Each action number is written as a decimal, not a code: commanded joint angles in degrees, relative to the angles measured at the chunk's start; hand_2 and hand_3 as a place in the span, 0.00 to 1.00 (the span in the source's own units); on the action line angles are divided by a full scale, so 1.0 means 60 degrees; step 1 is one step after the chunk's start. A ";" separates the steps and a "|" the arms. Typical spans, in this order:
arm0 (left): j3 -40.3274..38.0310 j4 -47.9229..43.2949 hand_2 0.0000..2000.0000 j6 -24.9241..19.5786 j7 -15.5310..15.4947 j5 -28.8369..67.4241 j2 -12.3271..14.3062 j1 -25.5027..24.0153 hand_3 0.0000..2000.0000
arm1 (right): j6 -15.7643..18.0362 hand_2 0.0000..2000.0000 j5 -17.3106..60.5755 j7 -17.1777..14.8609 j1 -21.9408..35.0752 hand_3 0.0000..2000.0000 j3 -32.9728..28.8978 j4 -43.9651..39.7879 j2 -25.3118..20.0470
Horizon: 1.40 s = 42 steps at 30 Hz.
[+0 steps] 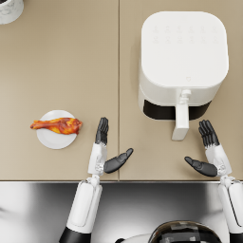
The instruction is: Pick up the drumstick and place it into the air fryer
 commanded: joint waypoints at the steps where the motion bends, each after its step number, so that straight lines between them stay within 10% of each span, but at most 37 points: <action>1: 0.0000 0.0000 0.00 0.0000 0.0000 0.0000 0.0000 0.0000 0.00 | 0.0000 0.00 0.0000 0.0000 0.0000 0.00 0.0000 0.0000 0.0000; 20: 0.0286 0.0156 0.00 0.0000 0.0000 0.0000 0.0010 0.0017 0.00 | 0.0000 0.00 0.0000 0.0000 0.0017 0.00 0.0286 -0.0156 -0.0010; 29: -0.1228 -0.0061 0.00 -0.0915 -0.0913 -0.0001 0.0360 0.0335 0.00 | -0.0905 0.00 -0.0001 0.0916 0.0395 0.00 0.0093 -0.0143 -0.0492; 42: -0.2985 0.0243 0.00 -0.0962 -0.0960 0.5536 0.0581 0.0915 0.00 | -0.0952 0.00 0.3521 0.0963 0.0835 0.00 0.0199 -0.1287 -0.1038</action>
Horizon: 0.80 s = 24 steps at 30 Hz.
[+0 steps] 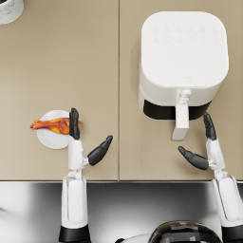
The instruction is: Pick up the drumstick and place it into the air fryer
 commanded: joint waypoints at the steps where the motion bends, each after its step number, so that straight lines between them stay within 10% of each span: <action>1: -0.0561 0.0123 0.00 0.0000 0.0000 0.0429 -0.0010 0.0261 0.00 | 0.0000 0.00 0.0029 0.0000 0.0169 0.00 0.0136 -0.0424 -0.0102; 18: -0.2069 0.1910 0.00 -0.0001 -0.0001 0.7773 -0.0105 0.1164 0.00 | -0.0001 0.00 0.0102 0.0001 -0.0056 0.00 -0.0115 -0.0578 -0.0376; 24: -0.2031 0.2712 0.00 -0.3865 -0.1118 1.0381 -0.0198 0.1651 0.00 | -0.0001 0.00 0.0102 0.0001 -0.0137 0.00 -0.0193 -0.0579 -0.0462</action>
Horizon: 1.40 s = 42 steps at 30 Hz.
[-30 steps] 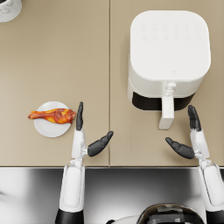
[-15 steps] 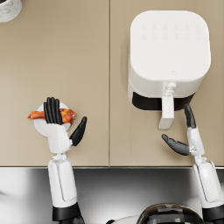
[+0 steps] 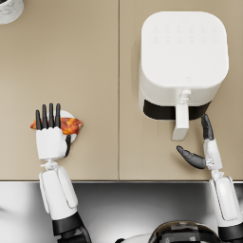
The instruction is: Pick up the drumstick and place it into the air fryer
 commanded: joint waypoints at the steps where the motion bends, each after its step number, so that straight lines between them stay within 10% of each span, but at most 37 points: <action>1: 0.0065 0.0572 0.00 -0.0237 -0.0089 0.0435 -0.0105 0.0528 0.00 | 0.0000 0.00 0.0000 0.0000 0.0061 0.00 -0.0120 0.0067 -0.0043; 12: 0.1105 0.3465 0.00 -0.0816 -0.0305 0.3568 -0.0083 0.1582 0.00 | 0.0000 0.00 -0.0001 0.0000 0.0118 0.00 -0.0187 -0.0025 -0.0265; 27: 0.1902 0.6864 0.00 0.0928 -0.1067 0.3734 -0.0195 0.2553 0.00 | 0.0000 0.00 -0.0002 0.0000 0.0196 0.00 -0.0279 -0.0075 -0.0546; 28: 0.2052 0.7095 0.68 0.1002 -0.1135 0.3727 -0.0234 0.2658 0.16 | 0.0000 0.00 -0.0002 0.0000 0.0193 0.00 -0.0292 -0.0075 -0.0561; 29: 0.2202 0.7526 1.00 0.0939 -0.1111 0.3724 -0.0267 0.2845 0.33 | 0.0000 0.00 -0.0002 0.0000 0.0191 0.00 -0.0305 -0.0075 -0.0575; 33: 0.2915 0.7524 1.00 0.0952 -0.1237 0.3698 -0.0480 0.2797 0.98 | 0.0000 0.00 -0.0003 0.0000 0.0068 0.00 -0.0365 -0.0051 -0.0596; 40: 0.2534 0.3157 1.00 -0.0639 -0.0909 0.3712 -0.0834 0.1793 1.00 | 0.0000 0.00 -0.0003 0.0000 0.0076 0.00 -0.0446 -0.0120 -0.0699; 42: 0.2350 0.2290 1.00 0.0521 -0.0009 0.3715 -0.0777 0.1761 1.00 | 0.0000 0.00 -0.0003 0.0000 0.0122 0.00 -0.0388 -0.0284 -0.0741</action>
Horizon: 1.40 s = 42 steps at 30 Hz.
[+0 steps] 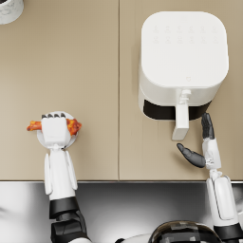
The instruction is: Pick up the drumstick and place it into the air fryer
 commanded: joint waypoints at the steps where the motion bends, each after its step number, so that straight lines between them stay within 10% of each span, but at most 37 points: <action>1: -0.0366 -0.2397 1.00 0.0346 0.0350 -0.0001 0.0001 -0.0237 1.00 | 0.0000 0.00 0.0000 0.0000 0.0170 0.00 0.0064 -0.0230 -0.0066; 8: -0.0622 -0.3844 1.00 0.1292 0.1115 -0.1252 0.0106 -0.0215 1.00 | 0.0000 0.00 0.0000 0.0000 0.0191 0.00 -0.0011 -0.0658 -0.0165; 17: -0.0464 -0.4878 1.00 0.1555 0.1181 -0.4689 0.0308 -0.0014 1.00 | 0.0000 0.00 -0.0001 0.0000 0.0763 0.00 0.0598 -0.2800 -0.0458; 29: -0.0152 -0.5544 1.00 0.1542 0.1189 -0.5221 0.0484 -0.0206 1.00 | -0.0071 0.00 0.0023 0.0001 0.1605 0.00 0.1517 -0.4012 -0.0859; 30: -0.0138 -0.5599 1.00 0.1548 0.1189 -0.5224 0.0490 -0.0262 1.00 | -0.0045 0.68 0.0034 0.0007 0.1681 0.16 0.1611 -0.3985 -0.0846; 31: -0.0089 -0.5664 1.00 0.1546 0.1189 -0.5226 0.0498 -0.0317 1.00 | -0.0316 1.00 0.0036 0.0008 0.1749 0.33 0.1685 -0.3993 -0.0853; 35: 0.0006 -0.5700 1.00 0.1541 0.1189 -0.5230 0.0559 -0.0335 1.00 | -0.1237 1.00 0.0056 -0.0003 0.1810 0.98 0.2304 -0.3777 -0.0737; 42: 0.0337 -0.5843 1.00 0.1535 0.1190 -0.5232 0.0721 -0.0079 1.00 | -0.1445 1.00 0.0060 -0.0066 0.0517 1.00 0.3402 -0.1150 0.0690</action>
